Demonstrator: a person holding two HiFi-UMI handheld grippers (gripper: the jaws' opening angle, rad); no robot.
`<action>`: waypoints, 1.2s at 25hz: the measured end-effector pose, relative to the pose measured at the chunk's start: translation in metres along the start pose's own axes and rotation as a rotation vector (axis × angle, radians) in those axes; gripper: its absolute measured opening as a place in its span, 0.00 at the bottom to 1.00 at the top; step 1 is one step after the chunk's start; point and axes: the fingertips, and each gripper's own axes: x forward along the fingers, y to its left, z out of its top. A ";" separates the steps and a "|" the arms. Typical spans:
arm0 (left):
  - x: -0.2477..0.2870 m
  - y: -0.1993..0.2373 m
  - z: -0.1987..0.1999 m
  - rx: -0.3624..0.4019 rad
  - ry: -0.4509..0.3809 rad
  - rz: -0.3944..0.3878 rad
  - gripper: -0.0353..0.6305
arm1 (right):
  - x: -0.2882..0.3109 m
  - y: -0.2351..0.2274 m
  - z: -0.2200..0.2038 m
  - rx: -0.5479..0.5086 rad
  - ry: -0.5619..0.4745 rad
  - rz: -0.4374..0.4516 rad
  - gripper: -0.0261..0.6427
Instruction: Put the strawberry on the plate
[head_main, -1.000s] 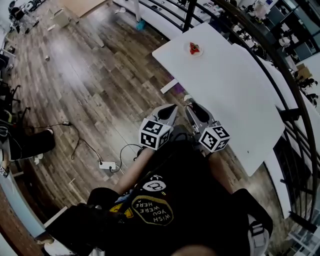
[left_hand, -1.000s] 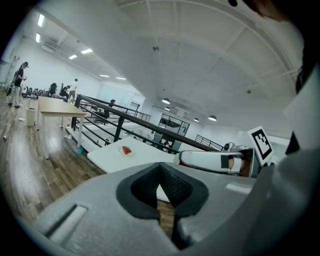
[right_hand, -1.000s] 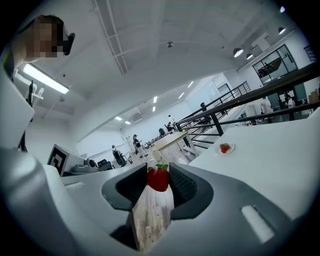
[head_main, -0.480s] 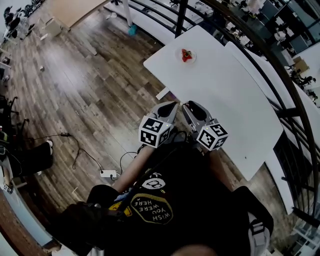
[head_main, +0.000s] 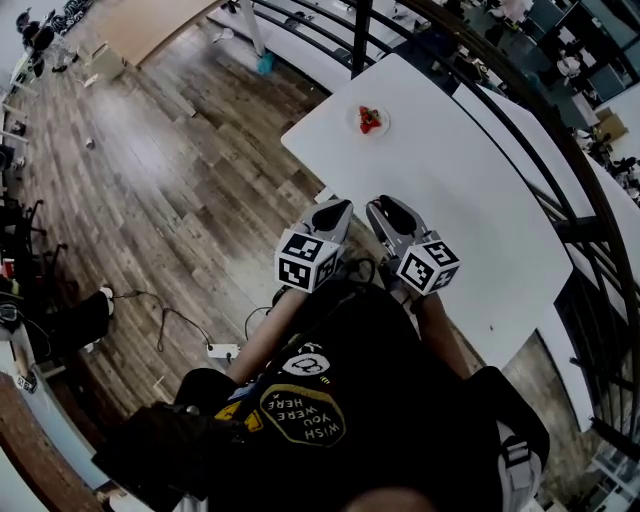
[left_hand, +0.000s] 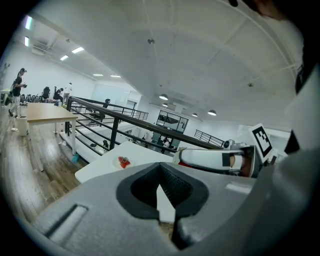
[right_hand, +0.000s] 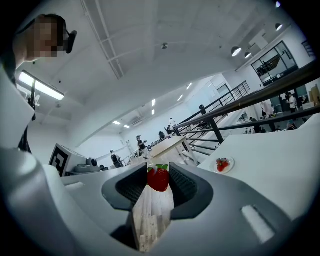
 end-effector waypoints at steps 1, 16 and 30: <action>0.002 -0.001 0.000 -0.001 0.003 0.001 0.06 | 0.000 -0.002 0.001 0.003 0.001 0.000 0.25; 0.019 0.059 0.035 0.001 0.021 -0.020 0.06 | 0.051 -0.024 0.039 0.008 -0.034 -0.062 0.25; 0.025 0.117 0.009 -0.088 0.122 -0.080 0.06 | 0.089 -0.018 0.039 0.019 -0.050 -0.150 0.25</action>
